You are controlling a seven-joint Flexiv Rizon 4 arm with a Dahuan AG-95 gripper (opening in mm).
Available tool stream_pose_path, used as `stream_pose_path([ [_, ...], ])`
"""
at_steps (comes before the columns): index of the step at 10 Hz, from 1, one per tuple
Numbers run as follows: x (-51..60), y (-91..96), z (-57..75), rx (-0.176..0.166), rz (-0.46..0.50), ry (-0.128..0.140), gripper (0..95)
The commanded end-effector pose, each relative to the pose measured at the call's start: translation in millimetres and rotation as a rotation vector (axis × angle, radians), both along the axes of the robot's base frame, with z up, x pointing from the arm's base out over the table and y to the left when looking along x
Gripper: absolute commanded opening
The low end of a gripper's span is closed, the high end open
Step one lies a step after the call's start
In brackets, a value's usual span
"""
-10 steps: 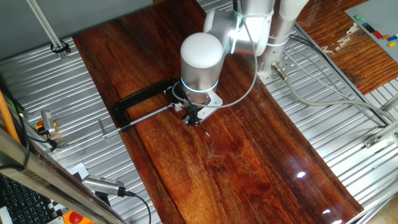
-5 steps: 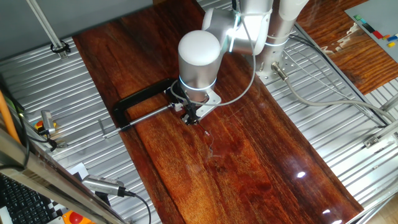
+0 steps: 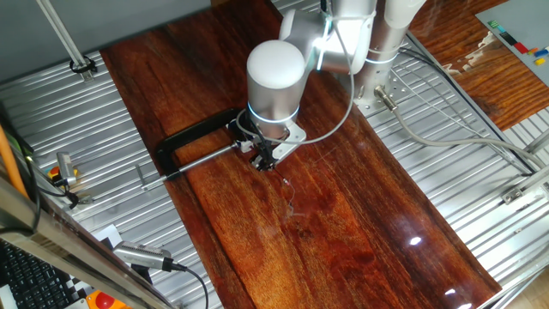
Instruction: Insert the pencil into the pencil sharpener
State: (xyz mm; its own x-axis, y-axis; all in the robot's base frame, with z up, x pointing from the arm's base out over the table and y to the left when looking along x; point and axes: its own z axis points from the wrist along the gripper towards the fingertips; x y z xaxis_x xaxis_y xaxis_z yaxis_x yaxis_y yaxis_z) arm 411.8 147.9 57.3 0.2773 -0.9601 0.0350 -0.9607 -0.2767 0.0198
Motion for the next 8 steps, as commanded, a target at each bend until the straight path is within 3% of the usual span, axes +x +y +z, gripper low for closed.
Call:
stream_pose_path([
  [1, 1.7, -1.9, -2.8, 0.007, -0.003, -0.002, 0.0],
  [8, 2.3, -0.6, -5.3, 0.029, -0.022, 0.001, 0.0],
])
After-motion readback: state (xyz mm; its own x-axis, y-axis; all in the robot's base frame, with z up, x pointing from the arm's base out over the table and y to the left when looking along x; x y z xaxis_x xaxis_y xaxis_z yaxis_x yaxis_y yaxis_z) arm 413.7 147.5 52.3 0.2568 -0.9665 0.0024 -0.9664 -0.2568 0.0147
